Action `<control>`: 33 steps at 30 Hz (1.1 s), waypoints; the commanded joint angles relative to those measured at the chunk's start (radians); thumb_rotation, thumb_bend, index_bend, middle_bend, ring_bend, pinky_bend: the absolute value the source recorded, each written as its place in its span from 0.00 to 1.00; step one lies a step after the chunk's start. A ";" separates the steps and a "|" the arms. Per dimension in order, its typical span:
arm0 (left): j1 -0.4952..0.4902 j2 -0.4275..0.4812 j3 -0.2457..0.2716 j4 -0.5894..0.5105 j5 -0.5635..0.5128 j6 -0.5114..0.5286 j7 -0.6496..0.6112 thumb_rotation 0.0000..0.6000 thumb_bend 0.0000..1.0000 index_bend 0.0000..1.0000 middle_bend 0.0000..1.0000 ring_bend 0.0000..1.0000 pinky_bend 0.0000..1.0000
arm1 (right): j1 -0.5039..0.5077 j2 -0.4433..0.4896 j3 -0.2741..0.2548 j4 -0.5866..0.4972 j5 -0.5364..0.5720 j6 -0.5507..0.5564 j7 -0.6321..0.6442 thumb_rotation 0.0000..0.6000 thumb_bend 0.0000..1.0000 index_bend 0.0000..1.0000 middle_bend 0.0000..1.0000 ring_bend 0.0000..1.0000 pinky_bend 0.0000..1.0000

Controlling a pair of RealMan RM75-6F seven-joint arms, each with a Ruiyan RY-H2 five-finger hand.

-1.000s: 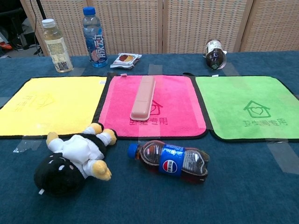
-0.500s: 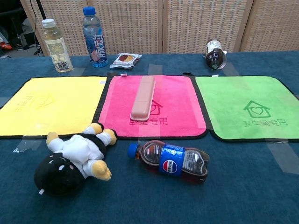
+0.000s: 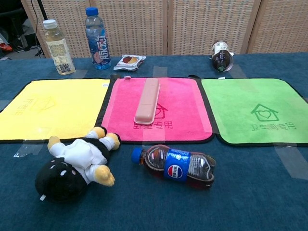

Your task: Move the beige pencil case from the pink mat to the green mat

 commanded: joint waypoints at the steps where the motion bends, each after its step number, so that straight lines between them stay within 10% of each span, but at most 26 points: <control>1: -0.004 0.000 0.001 -0.003 -0.004 -0.011 -0.006 1.00 0.16 0.00 0.00 0.00 0.00 | 0.060 -0.011 0.020 0.020 -0.003 -0.070 -0.051 1.00 0.49 0.18 0.08 0.00 0.00; 14: -0.020 -0.011 -0.007 0.029 -0.024 -0.039 -0.032 1.00 0.16 0.00 0.00 0.00 0.00 | 0.237 -0.025 0.078 0.046 0.050 -0.257 -0.228 1.00 0.37 0.17 0.00 0.00 0.00; 22: -0.028 -0.019 -0.010 0.048 -0.032 -0.051 -0.053 1.00 0.16 0.00 0.00 0.00 0.00 | 0.291 -0.028 0.065 0.027 0.066 -0.309 -0.397 1.00 0.62 0.16 0.00 0.00 0.00; 33: -0.038 -0.027 -0.014 0.061 -0.050 -0.073 -0.059 1.00 0.16 0.00 0.00 0.00 0.00 | 0.384 -0.070 0.057 0.017 0.095 -0.400 -0.555 1.00 0.64 0.16 0.00 0.00 0.00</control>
